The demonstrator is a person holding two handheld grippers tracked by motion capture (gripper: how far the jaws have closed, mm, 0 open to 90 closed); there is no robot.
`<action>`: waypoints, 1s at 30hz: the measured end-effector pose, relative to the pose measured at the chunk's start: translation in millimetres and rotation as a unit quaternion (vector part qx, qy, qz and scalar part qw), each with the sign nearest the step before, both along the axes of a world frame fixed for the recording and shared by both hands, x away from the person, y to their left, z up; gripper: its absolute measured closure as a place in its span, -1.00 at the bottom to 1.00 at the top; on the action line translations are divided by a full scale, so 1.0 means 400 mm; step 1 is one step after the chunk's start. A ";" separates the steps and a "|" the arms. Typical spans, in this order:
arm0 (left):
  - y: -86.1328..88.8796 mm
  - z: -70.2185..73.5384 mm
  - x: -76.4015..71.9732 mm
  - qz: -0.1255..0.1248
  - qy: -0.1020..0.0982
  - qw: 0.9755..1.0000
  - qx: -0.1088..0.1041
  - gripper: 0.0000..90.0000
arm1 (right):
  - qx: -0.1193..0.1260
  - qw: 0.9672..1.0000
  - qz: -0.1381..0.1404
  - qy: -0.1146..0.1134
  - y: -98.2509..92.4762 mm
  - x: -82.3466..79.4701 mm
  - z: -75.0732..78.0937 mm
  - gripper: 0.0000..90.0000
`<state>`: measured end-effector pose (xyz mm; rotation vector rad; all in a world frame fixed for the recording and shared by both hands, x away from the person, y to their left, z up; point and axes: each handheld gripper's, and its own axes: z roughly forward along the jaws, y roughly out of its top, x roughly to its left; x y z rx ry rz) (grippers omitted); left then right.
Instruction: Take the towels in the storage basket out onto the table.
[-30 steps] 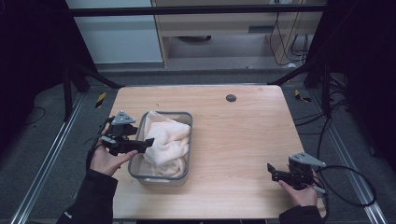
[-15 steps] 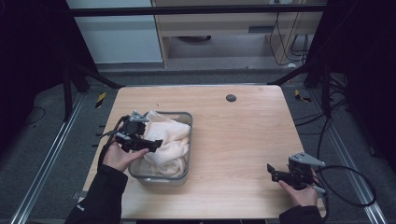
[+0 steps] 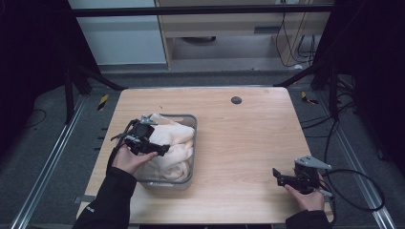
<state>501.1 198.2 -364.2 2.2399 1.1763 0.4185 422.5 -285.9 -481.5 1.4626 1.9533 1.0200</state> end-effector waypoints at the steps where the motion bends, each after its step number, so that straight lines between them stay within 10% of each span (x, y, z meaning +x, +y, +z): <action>1: -0.001 -0.005 0.002 0.001 0.002 1.000 0.000 -0.69 | -0.001 1.000 0.000 0.000 0.000 0.000 0.000 -0.82; 30: -0.014 -0.126 0.037 0.012 0.064 0.998 0.013 -0.92 | 0.000 1.000 0.008 0.029 0.003 0.009 -0.007 -0.94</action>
